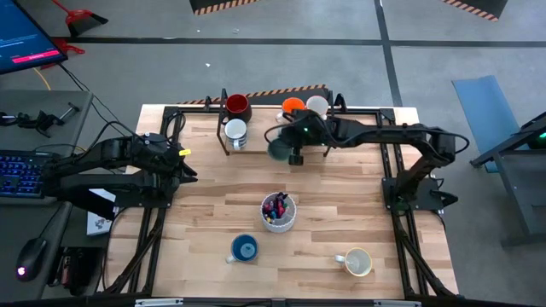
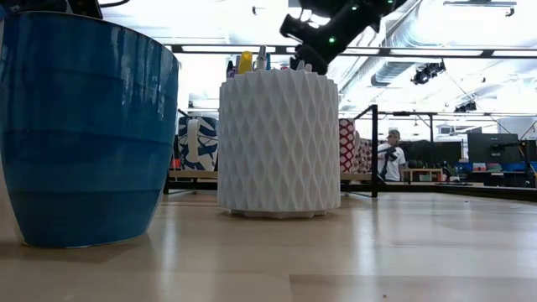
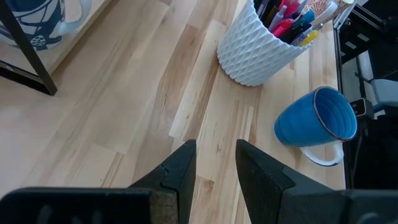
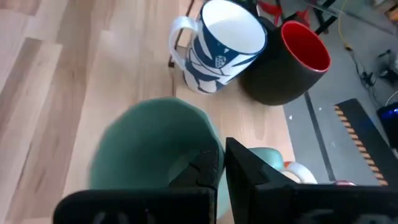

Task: Place coffee mugs
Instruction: Put the green mug on the shelf, then put the orange pattern mug on the shelf

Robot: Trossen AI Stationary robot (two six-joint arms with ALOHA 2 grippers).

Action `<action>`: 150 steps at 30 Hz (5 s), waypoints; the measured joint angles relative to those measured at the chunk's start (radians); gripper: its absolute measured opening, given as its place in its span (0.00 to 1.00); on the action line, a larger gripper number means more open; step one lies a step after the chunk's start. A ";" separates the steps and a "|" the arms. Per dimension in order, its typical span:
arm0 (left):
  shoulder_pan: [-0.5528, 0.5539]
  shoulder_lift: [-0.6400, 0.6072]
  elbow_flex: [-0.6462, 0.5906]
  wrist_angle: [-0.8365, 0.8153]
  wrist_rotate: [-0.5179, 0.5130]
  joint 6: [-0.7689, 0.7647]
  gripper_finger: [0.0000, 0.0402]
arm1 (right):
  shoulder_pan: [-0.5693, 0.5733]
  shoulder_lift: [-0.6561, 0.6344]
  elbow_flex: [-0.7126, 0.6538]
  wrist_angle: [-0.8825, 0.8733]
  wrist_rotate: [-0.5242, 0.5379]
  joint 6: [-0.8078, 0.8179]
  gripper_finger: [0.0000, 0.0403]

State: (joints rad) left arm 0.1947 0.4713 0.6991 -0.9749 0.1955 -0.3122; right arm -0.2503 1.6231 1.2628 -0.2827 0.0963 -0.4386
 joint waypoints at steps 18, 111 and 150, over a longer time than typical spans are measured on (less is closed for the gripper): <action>0.000 0.000 0.000 0.000 0.000 0.001 0.26 | -0.077 0.160 0.118 -0.093 -0.089 -0.008 0.00; 0.000 0.000 0.000 -0.007 -0.072 -0.053 0.26 | 0.961 -0.244 -0.004 -0.969 -0.046 1.488 0.43; 0.000 0.000 0.000 -0.007 -0.091 -0.087 0.26 | 1.010 0.156 -0.004 -0.800 -0.083 1.245 0.40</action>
State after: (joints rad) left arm 0.1944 0.4713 0.6991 -0.9817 0.1043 -0.3996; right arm 0.7593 1.7789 1.2591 -1.0830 0.0133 0.8067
